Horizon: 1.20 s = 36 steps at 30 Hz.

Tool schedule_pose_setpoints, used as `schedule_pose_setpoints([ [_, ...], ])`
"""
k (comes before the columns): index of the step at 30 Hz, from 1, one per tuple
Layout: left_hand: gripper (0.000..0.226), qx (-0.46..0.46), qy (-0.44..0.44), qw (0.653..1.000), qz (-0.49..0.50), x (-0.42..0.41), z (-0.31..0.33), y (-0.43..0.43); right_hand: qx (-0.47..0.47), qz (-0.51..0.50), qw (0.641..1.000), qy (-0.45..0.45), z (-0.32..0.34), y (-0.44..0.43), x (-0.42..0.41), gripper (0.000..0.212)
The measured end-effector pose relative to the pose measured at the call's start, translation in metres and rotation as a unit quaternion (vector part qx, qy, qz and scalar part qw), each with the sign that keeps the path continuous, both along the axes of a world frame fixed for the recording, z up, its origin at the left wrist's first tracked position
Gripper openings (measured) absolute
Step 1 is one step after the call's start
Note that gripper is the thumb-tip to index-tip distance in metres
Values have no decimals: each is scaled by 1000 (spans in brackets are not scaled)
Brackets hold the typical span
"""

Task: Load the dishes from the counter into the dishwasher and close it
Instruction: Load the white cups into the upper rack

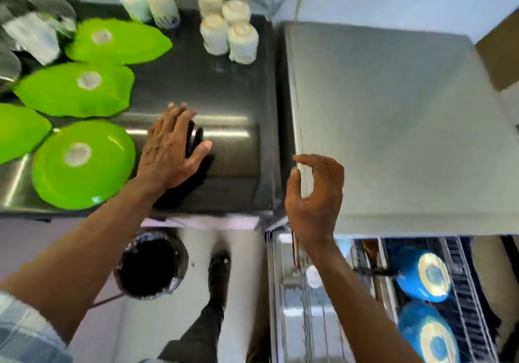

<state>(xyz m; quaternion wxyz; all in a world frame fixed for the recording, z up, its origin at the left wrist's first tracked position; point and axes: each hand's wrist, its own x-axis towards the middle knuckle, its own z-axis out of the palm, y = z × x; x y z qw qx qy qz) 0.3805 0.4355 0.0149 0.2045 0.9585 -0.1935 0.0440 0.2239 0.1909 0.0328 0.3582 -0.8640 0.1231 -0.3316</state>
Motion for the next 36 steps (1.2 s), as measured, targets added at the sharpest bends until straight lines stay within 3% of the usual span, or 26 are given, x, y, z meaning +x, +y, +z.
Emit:
schedule_pose_setpoints([
  [6, 90, 78, 22, 997, -20, 62, -18, 10, -65, 90, 990, 90, 36, 19, 195, 26],
  [10, 87, 83, 13, 996, -15, 70, -24, 12, -108, 86, 974, 178, 36, 22, 307, 61],
  [13, 87, 84, 10, 996, -13, 72, -26, 12, -87, 77, 966, 231, 16, 18, 349, 75],
  [18, 87, 75, 2, 997, -8, 73, -28, 13, -58, 44, 978, 194, -10, 15, 349, 68],
  [23, 82, 53, 3, 998, -22, 74, -24, 13, 37, -23, 993, 107, 7, 12, 296, 79],
  [29, 68, 16, -53, 987, -151, 47, -9, -3, 139, -62, 985, 83, 35, -3, 133, 74],
  [36, 88, 59, 0, 956, -286, -51, -9, -101, 190, -153, 965, 95, 23, -18, -89, 65],
])
